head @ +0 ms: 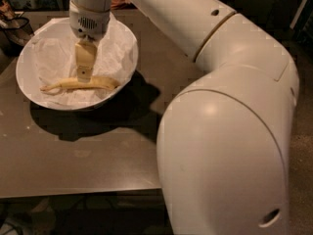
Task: Pick banana from white bowl
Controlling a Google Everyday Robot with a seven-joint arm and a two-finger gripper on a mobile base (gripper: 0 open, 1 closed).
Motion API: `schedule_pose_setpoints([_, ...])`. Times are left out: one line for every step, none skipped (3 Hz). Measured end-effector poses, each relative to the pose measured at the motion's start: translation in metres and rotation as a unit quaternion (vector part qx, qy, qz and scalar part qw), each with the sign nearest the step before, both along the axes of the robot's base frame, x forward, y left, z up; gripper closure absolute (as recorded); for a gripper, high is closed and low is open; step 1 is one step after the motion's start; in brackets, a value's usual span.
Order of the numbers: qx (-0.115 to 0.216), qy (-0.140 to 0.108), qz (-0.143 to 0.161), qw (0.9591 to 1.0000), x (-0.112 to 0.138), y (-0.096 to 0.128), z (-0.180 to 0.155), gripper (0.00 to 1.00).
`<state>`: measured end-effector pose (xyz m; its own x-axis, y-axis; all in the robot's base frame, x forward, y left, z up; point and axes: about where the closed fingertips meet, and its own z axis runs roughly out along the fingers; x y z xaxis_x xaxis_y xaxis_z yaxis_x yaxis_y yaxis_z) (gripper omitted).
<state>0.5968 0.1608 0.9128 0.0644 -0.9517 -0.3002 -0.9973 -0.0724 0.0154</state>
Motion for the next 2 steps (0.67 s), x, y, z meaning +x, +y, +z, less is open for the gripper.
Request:
schedule_pose_setpoints([-0.001,0.014,-0.007,0.9999,0.0043,0.0038,-0.0118,0.34])
schedule_pose_setpoints([-0.001,0.025,-0.013,0.9996,0.0052,0.0047,-0.0215,0.36])
